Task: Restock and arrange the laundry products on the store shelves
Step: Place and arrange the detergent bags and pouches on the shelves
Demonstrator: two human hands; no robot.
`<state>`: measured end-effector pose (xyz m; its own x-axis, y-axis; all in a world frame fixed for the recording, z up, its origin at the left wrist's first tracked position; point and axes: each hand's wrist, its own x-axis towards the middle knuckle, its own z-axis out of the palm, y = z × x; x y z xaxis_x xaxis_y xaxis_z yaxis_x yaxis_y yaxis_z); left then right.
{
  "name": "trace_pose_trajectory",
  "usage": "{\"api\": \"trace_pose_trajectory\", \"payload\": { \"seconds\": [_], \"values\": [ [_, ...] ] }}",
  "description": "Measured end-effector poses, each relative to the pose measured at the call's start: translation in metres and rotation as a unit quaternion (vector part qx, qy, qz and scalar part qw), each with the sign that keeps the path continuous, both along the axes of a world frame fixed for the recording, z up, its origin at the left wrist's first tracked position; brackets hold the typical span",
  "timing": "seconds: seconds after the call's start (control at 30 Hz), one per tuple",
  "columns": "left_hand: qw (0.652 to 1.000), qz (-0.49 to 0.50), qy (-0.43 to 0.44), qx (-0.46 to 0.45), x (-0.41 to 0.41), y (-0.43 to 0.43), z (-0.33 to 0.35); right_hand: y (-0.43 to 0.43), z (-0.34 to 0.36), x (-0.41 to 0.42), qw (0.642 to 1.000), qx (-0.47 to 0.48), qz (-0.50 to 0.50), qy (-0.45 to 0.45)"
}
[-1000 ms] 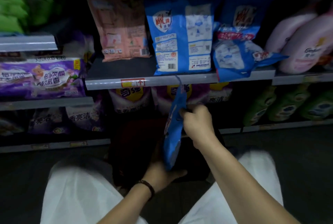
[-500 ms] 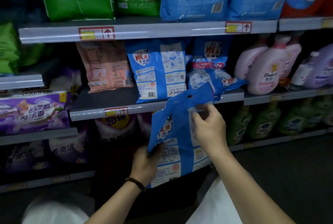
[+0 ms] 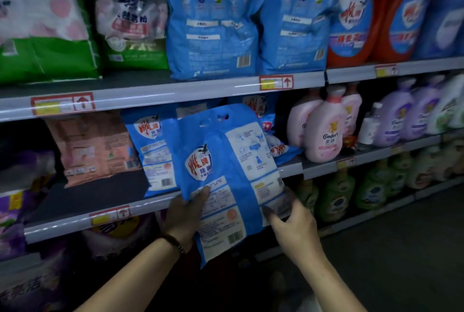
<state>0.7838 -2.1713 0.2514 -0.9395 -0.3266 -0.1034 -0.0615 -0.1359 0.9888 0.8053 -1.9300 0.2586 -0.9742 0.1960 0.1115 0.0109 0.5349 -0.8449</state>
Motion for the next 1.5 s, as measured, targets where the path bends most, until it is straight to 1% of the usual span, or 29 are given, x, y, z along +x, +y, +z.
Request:
{"api": "trace_pose_trajectory", "payload": {
  "seconds": [0.17,0.23,0.3,0.4,0.47,0.5,0.53,0.6,0.67,0.73,0.77,0.83,0.9,0.97,1.03,1.1,1.17,1.23,1.3,1.37,1.4,1.43,1.5],
  "values": [
    [0.999,-0.011,0.027,0.02,-0.041,0.018,0.016,-0.001,0.011,-0.033,0.998,0.05,0.004,0.044],
    [0.999,-0.018,0.025,0.031,-0.056,0.02,0.018,-0.001,0.02,-0.041,0.997,0.062,0.013,0.045],
    [0.999,-0.002,0.022,0.04,-0.063,0.027,0.026,-0.004,0.027,-0.045,0.996,0.076,0.037,0.04],
    [0.996,0.07,0.057,-0.019,-0.062,0.046,0.037,-0.019,0.035,-0.04,0.993,0.08,0.074,0.047],
    [0.987,0.093,0.108,-0.079,-0.053,0.059,0.038,-0.032,0.041,-0.039,0.993,0.037,0.101,0.05],
    [0.985,0.087,0.121,-0.084,-0.048,0.065,0.037,-0.038,0.045,-0.038,0.992,0.011,0.12,0.041],
    [0.988,0.078,0.12,-0.061,-0.044,0.071,0.038,-0.042,0.049,-0.04,0.99,-0.01,0.142,0.023],
    [0.994,0.052,0.093,-0.01,-0.042,0.075,0.036,-0.037,0.053,-0.044,0.982,-0.029,0.187,-0.003],
    [0.997,0.006,0.062,0.043,-0.038,0.076,0.044,-0.022,0.049,-0.046,0.975,-0.024,0.22,0.005],
    [0.987,-0.049,0.027,0.148,-0.033,0.08,0.054,-0.01,0.043,-0.044,0.971,-0.001,0.235,0.031],
    [0.98,-0.078,0.015,0.18,-0.027,0.082,0.06,-0.008,0.041,-0.041,0.972,0.012,0.233,0.036],
    [0.977,-0.126,0.013,0.174,-0.017,0.086,0.064,-0.012,0.038,-0.035,0.978,0.046,0.192,0.062],
    [0.98,-0.148,0.034,0.128,-0.01,0.087,0.064,-0.019,0.037,-0.03,0.984,0.063,0.123,0.116],
    [0.977,-0.183,0.073,0.078,-0.004,0.085,0.069,-0.02,0.039,-0.021,0.985,0.036,0.089,0.146],
    [0.965,-0.241,0.105,0.025,0.001,0.081,0.072,-0.014,0.042,-0.012,0.982,0.02,0.08,0.17],
    [0.944,-0.304,0.123,-0.028,0.001,0.073,0.071,-0.006,0.046,-0.005,0.983,-0.03,0.067,0.169],
    [0.935,-0.337,0.106,-0.037,0.001,0.062,0.064,0.003,0.051,0.001,0.981,-0.145,0.054,0.12],
    [0.951,-0.297,0.081,-0.039,-0.002,0.052,0.053,0.01,0.057,0.007,0.961,-0.262,0.047,0.075],
    [0.972,-0.219,0.066,-0.045,-0.002,0.045,0.044,0.015,0.067,0.015,0.931,-0.358,0.062,0.039],
    [0.984,-0.176,0.031,0.002,-0.006,0.034,0.032,0.02,0.075,0.022,0.903,-0.419,0.093,0.01],
    [0.983,-0.178,0.01,0.04,-0.006,0.029,0.033,0.022,0.078,0.024,0.889,-0.445,0.106,-0.005],
    [0.98,-0.182,-0.01,0.081,-0.005,0.024,0.038,0.024,0.079,0.023,0.875,-0.469,0.117,-0.019],
    [0.958,-0.219,-0.069,0.17,-0.007,0.012,0.046,0.028,0.079,0.02,0.852,-0.503,0.14,-0.039]
  ]
}}
